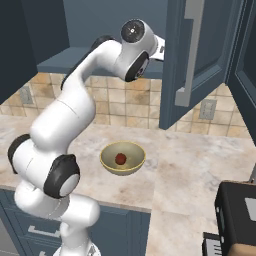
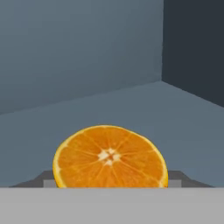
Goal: Open the cabinet. Pick the orange and apple from the cabinet and place them into the bowl. Then close the cabinet.
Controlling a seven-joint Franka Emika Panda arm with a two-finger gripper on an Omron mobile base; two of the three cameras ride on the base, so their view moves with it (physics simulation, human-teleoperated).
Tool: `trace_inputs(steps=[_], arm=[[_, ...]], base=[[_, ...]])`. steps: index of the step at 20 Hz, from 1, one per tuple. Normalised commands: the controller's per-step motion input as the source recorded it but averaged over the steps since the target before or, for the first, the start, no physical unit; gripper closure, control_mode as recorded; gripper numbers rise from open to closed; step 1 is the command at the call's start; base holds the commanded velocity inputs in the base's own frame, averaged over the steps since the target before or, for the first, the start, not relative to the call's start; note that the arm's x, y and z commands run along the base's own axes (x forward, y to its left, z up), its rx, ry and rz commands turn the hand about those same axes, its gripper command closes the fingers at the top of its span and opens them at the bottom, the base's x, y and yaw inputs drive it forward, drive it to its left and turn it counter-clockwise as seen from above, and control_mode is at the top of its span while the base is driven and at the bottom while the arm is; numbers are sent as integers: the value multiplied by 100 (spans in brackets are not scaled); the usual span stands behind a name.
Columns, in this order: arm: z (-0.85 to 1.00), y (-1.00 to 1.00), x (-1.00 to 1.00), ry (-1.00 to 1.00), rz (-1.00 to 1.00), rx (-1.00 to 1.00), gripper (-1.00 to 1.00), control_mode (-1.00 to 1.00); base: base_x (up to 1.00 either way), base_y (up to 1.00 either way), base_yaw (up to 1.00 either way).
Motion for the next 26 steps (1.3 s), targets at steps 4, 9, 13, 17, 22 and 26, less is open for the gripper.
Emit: trace_inputs(steps=[4,9,13,17,22,26], arm=[[32,10,-100,-2,8,-2,100,-100],[27,37,-100,-1,15,-8,100,-100],[10,60,-100,0,20,-14,100,-100],[2,61,-100,0,24,-17,100,-100],[-24,57,-100,6,27,-26,100,-100],[-51,61,-34,28,16,-28,100,-100]], base=[[0,0,0],[0,0,0],[0,0,0],[0,0,0],[0,0,0],[0,0,0]])
